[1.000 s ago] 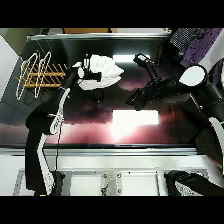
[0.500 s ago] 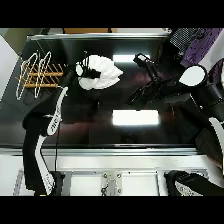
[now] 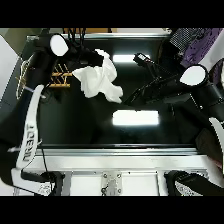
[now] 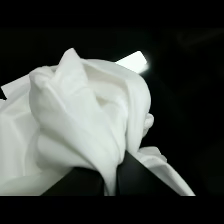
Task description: Fold the clothes and pants, and hang the long-sleeved shirts on hangers.
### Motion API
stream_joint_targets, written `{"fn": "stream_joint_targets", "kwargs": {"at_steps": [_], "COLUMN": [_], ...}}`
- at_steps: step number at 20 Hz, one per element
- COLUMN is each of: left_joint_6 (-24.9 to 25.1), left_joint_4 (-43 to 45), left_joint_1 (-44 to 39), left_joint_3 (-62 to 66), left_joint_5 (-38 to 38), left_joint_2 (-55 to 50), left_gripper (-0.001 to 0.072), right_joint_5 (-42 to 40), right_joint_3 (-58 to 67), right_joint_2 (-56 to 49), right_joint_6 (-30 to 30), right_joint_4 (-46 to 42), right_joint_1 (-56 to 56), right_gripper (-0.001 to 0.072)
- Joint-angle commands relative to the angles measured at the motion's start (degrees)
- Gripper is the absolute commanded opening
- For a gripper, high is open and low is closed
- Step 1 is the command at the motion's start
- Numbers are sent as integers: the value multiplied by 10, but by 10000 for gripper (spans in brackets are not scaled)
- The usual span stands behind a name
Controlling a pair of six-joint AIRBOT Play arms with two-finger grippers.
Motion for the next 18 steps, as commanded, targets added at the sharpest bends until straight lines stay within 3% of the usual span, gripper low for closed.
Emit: {"fn": "stream_joint_targets", "kwargs": {"at_steps": [1,5,8,9,10,11,15,18], "left_joint_6": [-30,-36,-36,-38,-43,-67,-179,-203], "left_joint_4": [0,0,0,1,5,17,61,1], "left_joint_1": [-48,-136,-205,-221,-229,-228,-122,-13], "left_joint_3": [0,-21,-105,-142,-173,-193,-210,-302], "left_joint_5": [-74,-98,-48,-15,17,45,31,34], "left_joint_2": [73,102,104,104,104,104,106,105], "left_gripper": [16,16,17,126,516,676,677,677], "right_joint_5": [5,-66,-82,-79,-77,-77,-60,-52], "right_joint_3": [12,19,19,19,19,19,18,18], "right_joint_2": [20,97,138,147,154,159,164,163], "right_joint_6": [5,102,151,151,151,151,151,151], "right_joint_4": [-20,-169,-193,-194,-194,-193,-193,-191], "right_joint_1": [-28,-128,-196,-212,-223,-228,-231,-231], "right_gripper": [12,12,13,13,13,13,13,13]}}
